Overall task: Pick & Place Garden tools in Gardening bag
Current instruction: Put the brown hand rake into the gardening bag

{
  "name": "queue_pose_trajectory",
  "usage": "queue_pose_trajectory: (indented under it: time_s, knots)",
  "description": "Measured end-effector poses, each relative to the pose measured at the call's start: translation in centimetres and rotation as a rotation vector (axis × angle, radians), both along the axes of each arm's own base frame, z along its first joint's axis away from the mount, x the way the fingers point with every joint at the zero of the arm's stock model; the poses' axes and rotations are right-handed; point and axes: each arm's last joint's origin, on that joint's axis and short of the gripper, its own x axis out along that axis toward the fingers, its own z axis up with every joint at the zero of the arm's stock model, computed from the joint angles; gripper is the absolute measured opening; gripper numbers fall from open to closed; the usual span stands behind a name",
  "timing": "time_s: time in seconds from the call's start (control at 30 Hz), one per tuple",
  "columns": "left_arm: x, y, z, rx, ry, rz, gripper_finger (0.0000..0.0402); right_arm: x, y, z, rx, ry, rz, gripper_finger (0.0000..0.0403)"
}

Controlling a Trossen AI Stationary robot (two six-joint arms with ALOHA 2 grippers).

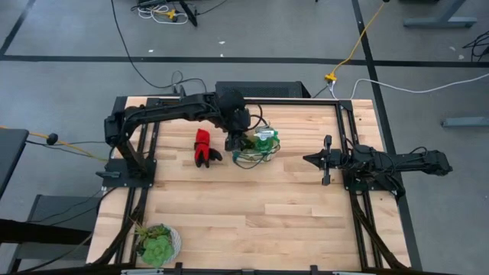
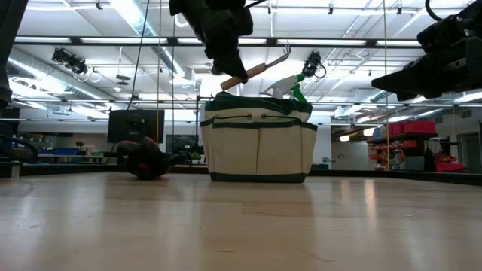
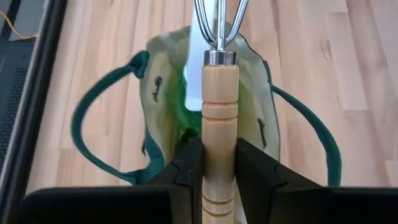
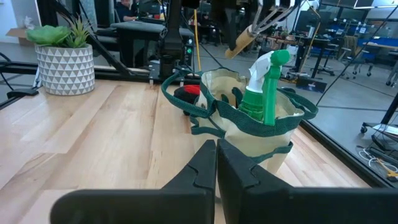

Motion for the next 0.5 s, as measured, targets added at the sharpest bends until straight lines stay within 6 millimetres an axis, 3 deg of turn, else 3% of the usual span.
queue_pose_trajectory:
  time_s: [0.5]
  knots:
    - [-0.5,-1.3,-0.4,-0.018,0.085,-0.034,0.0078,0.0,0.0,0.0,0.000,0.000,0.000,0.0016]
